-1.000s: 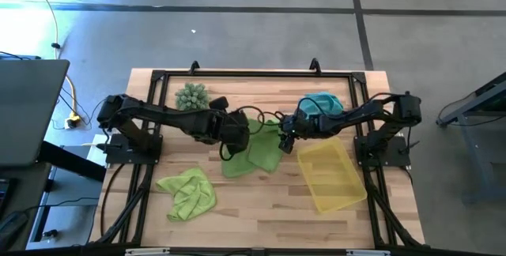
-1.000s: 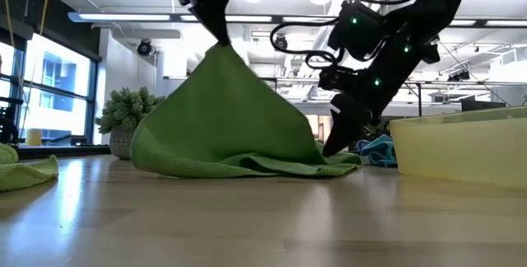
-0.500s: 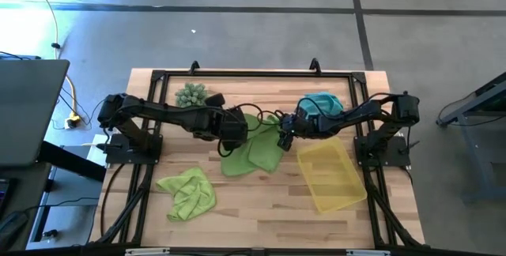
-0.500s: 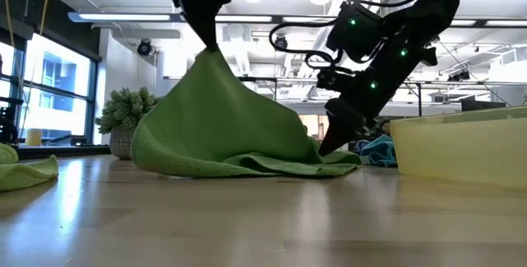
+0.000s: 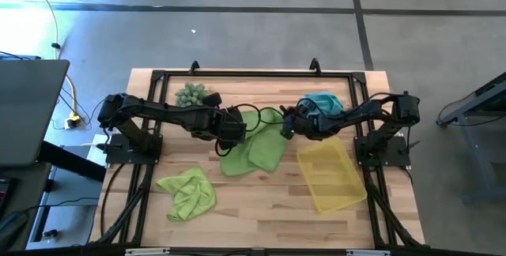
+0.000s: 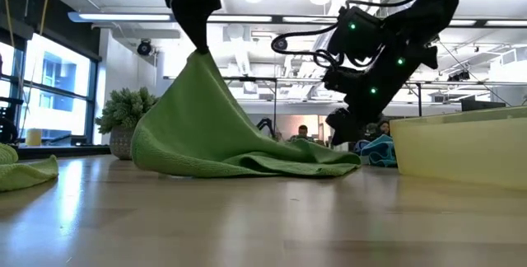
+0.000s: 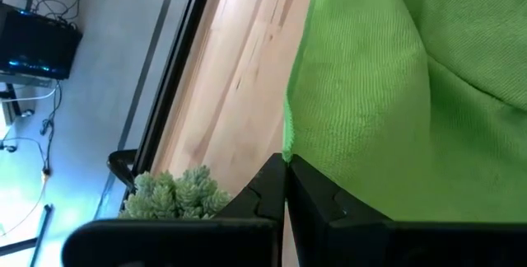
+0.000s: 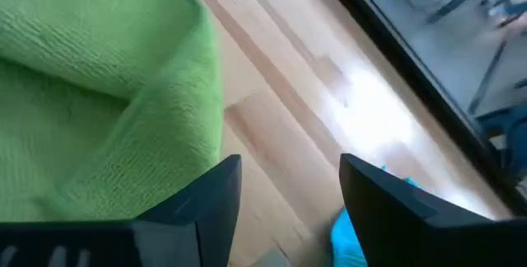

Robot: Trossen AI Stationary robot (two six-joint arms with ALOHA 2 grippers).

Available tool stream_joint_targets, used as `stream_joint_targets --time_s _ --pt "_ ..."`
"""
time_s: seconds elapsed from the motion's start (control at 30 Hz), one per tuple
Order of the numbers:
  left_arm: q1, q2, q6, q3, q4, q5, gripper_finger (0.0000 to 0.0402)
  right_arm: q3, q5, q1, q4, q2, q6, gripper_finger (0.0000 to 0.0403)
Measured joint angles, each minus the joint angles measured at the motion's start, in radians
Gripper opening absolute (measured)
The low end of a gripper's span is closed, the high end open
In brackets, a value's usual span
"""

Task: Roll microfiber towels into tight, uniform cylinder then place into a basket
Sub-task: Fold the green cloth

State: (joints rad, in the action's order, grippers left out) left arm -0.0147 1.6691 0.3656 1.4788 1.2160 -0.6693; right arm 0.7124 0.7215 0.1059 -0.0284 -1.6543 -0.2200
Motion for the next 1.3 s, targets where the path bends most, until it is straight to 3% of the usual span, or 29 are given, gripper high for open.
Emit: stream_joint_targets --time_s 0.2,0.27,0.47,0.63,0.87,1.13,1.17,1.3 --pt "0.0 0.0 -0.007 0.0 0.0 -0.001 0.0 0.068 -0.318 -0.002 0.064 0.0 -0.126 0.0199" --pt "0.0 0.0 -0.014 0.0 0.0 -0.001 0.0 0.075 -0.374 0.0 0.088 0.0 -0.145 0.0199" --pt "0.0 0.0 -0.021 0.0 0.0 -0.001 0.0 0.075 -0.407 0.027 -0.013 -0.034 -0.184 0.0199" --pt "0.0 0.0 -0.021 0.0 0.004 -0.002 0.0 0.075 -0.376 0.08 -0.054 -0.085 -0.168 0.0199" --pt "0.0 0.0 -0.021 0.0 0.013 -0.007 0.0 0.073 -0.372 0.125 -0.089 -0.021 -0.114 0.0199" --pt "0.002 0.0 -0.019 0.0 0.02 0.008 0.0 0.074 -0.174 0.191 -0.206 0.087 -0.076 0.0199" --pt "0.002 0.0 -0.019 0.0 0.019 0.008 0.0 0.074 -0.2 0.199 -0.202 0.095 -0.097 0.0199" --pt "0.002 0.0 -0.018 0.0 0.019 0.011 0.0 0.074 -0.482 0.2 -0.106 0.105 -0.177 0.0199"
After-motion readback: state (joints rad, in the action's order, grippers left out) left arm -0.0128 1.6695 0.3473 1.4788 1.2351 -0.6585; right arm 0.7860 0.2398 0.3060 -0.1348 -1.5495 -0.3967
